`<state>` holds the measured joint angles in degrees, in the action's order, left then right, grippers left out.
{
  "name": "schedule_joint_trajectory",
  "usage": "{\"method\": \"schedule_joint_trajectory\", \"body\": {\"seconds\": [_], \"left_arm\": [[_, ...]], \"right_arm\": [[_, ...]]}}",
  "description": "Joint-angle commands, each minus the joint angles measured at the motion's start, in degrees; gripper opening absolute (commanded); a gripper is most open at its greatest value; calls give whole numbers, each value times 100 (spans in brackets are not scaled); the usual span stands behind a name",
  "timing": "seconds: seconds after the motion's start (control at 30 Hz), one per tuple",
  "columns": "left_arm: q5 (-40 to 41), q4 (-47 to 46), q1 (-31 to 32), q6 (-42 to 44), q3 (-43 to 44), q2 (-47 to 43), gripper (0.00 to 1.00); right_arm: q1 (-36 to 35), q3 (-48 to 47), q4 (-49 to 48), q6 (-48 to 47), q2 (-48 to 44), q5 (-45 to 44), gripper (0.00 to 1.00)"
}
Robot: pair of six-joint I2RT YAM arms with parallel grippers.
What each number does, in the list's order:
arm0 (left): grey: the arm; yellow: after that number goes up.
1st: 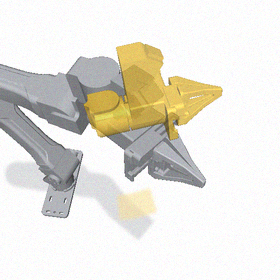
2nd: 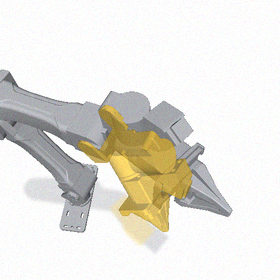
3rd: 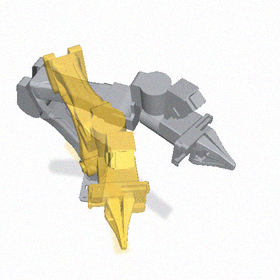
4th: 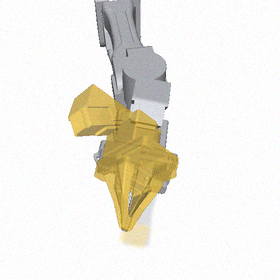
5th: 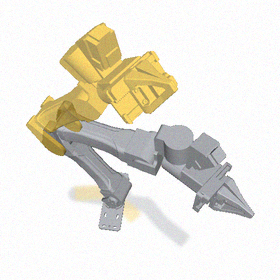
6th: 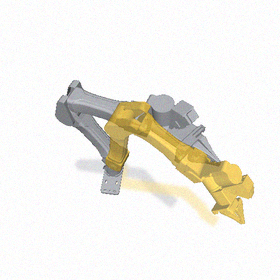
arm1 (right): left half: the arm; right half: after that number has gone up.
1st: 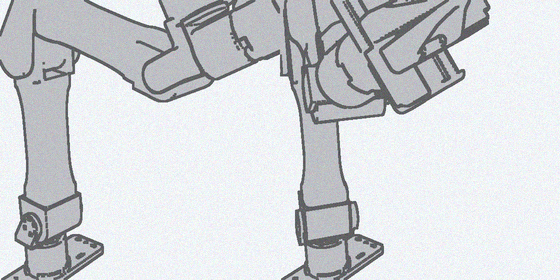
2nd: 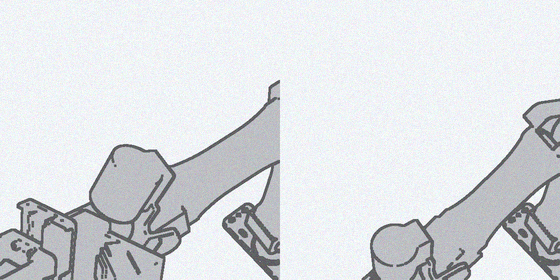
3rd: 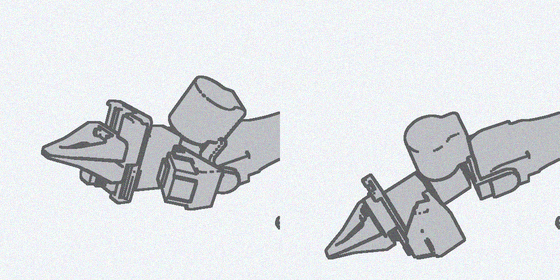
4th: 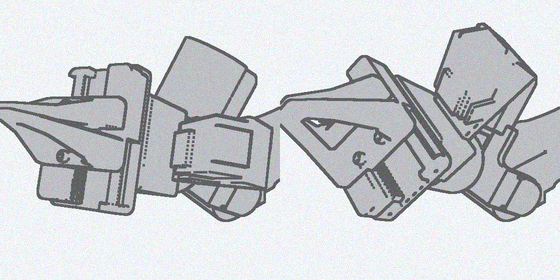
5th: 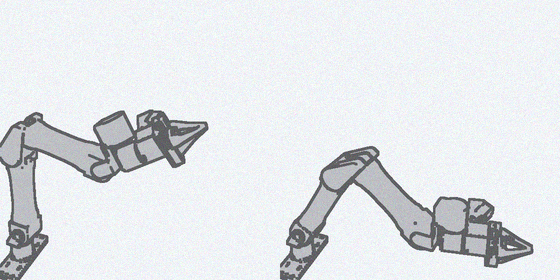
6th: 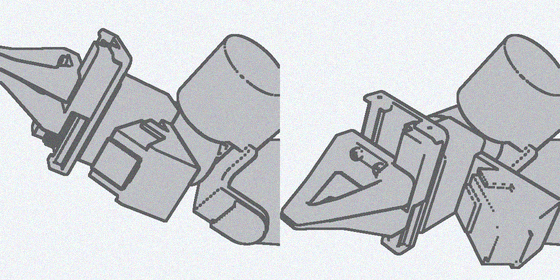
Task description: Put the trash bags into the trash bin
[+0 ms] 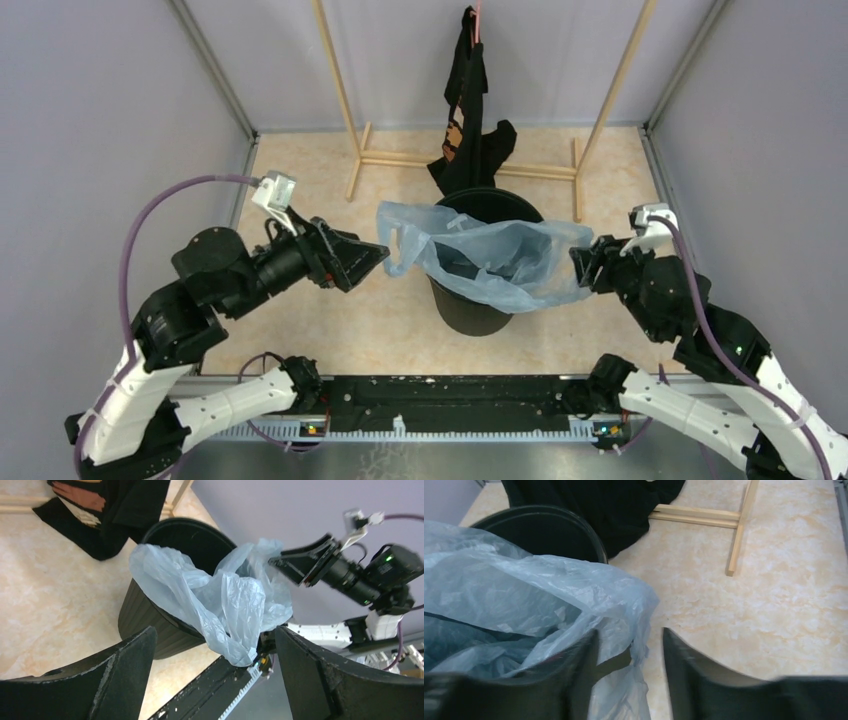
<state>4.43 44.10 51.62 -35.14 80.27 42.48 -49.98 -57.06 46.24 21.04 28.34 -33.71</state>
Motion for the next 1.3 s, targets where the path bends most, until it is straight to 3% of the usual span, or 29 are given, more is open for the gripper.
{"method": "schedule_joint_trajectory", "body": {"seconds": [0.0, 0.07, 0.27, 0.47, 0.57, 0.7, 0.93, 1.1, 1.27], "left_arm": [[-602, 248, -11, 155, -188, 506, 90], [-573, 201, -9, 161, -320, 550, 80], [-248, 144, -11, 122, -734, 402, 35], [-278, 101, -11, 120, -1082, 348, 13], [-262, 143, -11, 166, -1170, 390, 8], [-150, 314, -11, 261, -1221, 443, 5], [-73, 366, -11, 332, -1320, 387, 6], [-155, 266, -11, 373, -1332, 334, 7], [-166, 244, -11, 402, -1361, 266, 6]], "right_arm": [[23, -449, -126, -340, 238, 230, 56], [22, -685, -19, -618, 561, 397, 65], [20, -1375, 112, -1273, 1320, 501, 82], [25, -1366, -574, -1740, 1831, 804, 74], [27, -1325, -806, -1786, 2135, 804, 64], [134, -1257, -1026, -1843, 2432, 770, 64], [251, -1424, -730, -1980, 2453, 1105, 85], [251, -1954, -100, -2076, 2255, 1236, 95], [252, -2034, -75, -2543, 2155, 1644, 97]]}}
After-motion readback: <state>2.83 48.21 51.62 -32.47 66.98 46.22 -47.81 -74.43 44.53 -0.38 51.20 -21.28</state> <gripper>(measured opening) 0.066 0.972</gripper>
